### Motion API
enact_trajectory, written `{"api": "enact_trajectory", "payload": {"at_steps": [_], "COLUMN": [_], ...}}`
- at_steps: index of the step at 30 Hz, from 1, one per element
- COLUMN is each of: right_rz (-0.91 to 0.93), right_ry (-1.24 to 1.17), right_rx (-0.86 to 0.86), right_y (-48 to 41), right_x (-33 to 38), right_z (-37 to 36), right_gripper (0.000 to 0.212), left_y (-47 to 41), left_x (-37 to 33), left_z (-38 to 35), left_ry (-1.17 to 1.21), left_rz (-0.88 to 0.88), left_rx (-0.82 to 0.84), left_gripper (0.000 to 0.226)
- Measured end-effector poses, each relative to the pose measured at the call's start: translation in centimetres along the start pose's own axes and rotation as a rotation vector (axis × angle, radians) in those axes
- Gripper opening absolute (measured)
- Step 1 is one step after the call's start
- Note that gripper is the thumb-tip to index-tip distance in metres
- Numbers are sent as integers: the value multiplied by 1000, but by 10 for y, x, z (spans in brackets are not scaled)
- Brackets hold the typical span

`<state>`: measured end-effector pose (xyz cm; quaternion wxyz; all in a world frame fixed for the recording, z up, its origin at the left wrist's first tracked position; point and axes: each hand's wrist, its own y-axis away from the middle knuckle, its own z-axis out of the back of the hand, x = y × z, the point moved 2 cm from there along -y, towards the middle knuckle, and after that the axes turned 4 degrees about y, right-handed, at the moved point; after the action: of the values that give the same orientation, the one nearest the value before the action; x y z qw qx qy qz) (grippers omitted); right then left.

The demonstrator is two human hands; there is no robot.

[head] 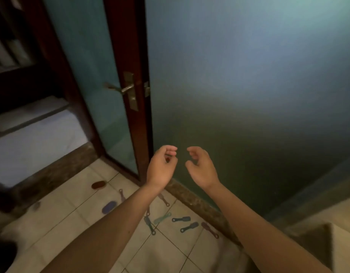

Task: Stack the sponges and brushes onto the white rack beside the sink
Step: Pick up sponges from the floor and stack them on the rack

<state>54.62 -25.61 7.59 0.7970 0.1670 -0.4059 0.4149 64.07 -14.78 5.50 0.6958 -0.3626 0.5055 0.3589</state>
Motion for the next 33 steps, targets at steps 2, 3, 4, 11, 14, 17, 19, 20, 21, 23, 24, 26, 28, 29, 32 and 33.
{"api": "enact_trajectory", "payload": {"at_steps": [2, 3, 4, 11, 14, 17, 19, 20, 21, 23, 24, 26, 28, 29, 32, 33], "right_rz": [50, 75, 95, 217, 248, 283, 303, 306, 299, 272, 261, 246, 218, 205, 163, 135], "right_ry": [-8, -12, -18, -53, -50, -37, -34, -27, -16, 8, 14, 21, 36, 44, 66, 75], "right_rx": [55, 89, 124, 326, 392, 458, 485, 496, 509, 536, 549, 572, 589, 591, 585, 591], "right_y": [-9, -13, -17, -34, -38, -40, -44, -47, -50, -57, -61, -70, -80, -85, -103, -107], "right_x": [5, 7, 9, 35, 48, 61, 67, 70, 73, 81, 85, 94, 104, 109, 120, 122], "right_z": [-14, -22, -30, -90, -118, -146, -166, -177, -189, -214, -227, -255, -284, -299, -336, -347], "right_gripper": [41, 42, 42, 41, 42, 42, 42, 42, 43, 43, 43, 44, 44, 45, 44, 44], "left_y": [1, 3, 5, 19, 23, 26, 26, 25, 24, 19, 15, 4, -11, -18, -39, -44], "left_x": [10, 14, 18, 41, 50, 63, 74, 80, 86, 98, 105, 119, 134, 142, 165, 172], "left_z": [13, 19, 25, 77, 102, 129, 146, 155, 164, 184, 195, 219, 244, 257, 293, 303], "left_ry": [-12, -14, -16, -30, -34, -48, -44, -41, -43, -49, -56, -76, -88, -91, -100, -110], "left_rz": [14, 24, 37, 123, 135, 170, 205, 225, 242, 270, 285, 323, 359, 368, 399, 414], "left_rx": [-73, -110, -147, -396, -482, -541, -559, -557, -553, -556, -557, -551, -543, -535, -503, -488], "left_gripper": [33, 34, 35, 35, 36, 33, 31, 30, 29, 29, 28, 28, 27, 27, 29, 30]}}
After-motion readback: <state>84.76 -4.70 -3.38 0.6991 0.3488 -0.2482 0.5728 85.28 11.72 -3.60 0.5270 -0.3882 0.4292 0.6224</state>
